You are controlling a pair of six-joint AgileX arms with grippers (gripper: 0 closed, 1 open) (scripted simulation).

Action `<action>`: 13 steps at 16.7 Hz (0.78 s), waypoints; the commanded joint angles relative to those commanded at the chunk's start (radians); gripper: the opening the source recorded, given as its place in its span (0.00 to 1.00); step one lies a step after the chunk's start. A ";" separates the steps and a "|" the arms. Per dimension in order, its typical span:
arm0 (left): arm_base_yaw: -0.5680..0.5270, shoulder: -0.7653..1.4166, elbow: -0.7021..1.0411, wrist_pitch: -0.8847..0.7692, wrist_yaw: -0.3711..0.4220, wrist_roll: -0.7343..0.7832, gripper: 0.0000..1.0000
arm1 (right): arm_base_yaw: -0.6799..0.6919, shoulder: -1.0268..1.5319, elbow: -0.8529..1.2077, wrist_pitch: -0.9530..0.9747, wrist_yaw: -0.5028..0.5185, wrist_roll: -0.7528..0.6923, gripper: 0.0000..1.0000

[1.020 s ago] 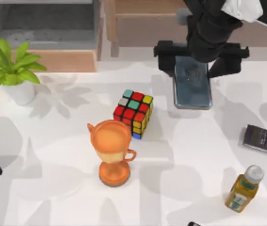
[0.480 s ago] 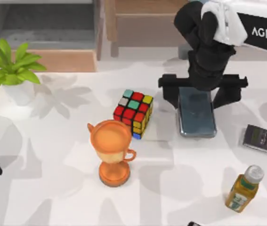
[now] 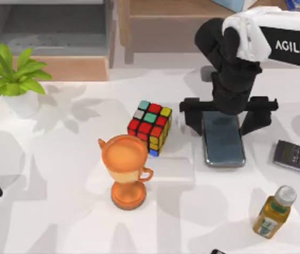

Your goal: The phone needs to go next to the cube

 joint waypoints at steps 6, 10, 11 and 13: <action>0.000 0.000 0.000 0.000 0.000 0.000 1.00 | 0.000 0.000 0.000 0.000 0.000 0.000 0.45; 0.000 0.000 0.000 0.000 0.000 0.000 1.00 | 0.000 0.000 0.000 0.000 0.000 0.000 0.75; 0.000 0.000 0.000 0.000 0.000 0.000 1.00 | 0.000 0.000 0.000 0.000 0.000 0.000 0.83; 0.000 0.000 0.000 0.000 0.000 0.000 1.00 | 0.000 0.000 0.000 0.000 0.000 0.000 0.98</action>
